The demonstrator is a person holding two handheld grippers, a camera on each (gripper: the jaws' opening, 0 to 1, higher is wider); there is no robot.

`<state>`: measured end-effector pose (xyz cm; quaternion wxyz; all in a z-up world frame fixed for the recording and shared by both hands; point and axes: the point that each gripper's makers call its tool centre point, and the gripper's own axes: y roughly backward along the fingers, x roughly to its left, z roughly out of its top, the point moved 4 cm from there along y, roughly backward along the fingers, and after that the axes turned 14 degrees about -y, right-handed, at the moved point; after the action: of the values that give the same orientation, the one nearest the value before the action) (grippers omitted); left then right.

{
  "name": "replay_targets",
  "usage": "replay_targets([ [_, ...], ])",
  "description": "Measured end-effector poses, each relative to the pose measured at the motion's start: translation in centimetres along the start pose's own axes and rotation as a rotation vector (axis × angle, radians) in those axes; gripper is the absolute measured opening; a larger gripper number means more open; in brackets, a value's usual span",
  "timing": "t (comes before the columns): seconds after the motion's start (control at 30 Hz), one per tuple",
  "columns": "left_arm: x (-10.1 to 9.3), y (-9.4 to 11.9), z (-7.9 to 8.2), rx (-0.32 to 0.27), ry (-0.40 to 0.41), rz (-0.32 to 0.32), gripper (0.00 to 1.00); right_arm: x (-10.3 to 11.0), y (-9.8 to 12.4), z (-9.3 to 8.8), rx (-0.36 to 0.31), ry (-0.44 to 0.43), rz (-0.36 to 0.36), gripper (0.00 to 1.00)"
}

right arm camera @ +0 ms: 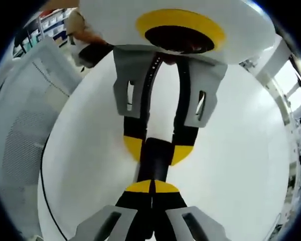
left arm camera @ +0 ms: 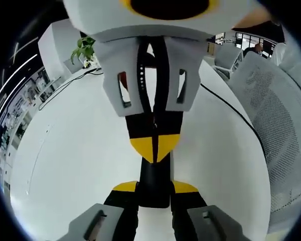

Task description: Press the specified remote control buttons in sequence, fully releasing each button before pressing the next.

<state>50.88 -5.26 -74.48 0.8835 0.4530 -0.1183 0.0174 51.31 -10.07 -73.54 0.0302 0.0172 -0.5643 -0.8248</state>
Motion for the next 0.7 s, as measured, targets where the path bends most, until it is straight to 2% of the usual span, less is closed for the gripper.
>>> replay_targets([
  [0.7, 0.01, -0.06, 0.13, 0.005, 0.000, 0.004, 0.23, 0.11, 0.33, -0.21, -0.052, -0.018, -0.004, 0.00],
])
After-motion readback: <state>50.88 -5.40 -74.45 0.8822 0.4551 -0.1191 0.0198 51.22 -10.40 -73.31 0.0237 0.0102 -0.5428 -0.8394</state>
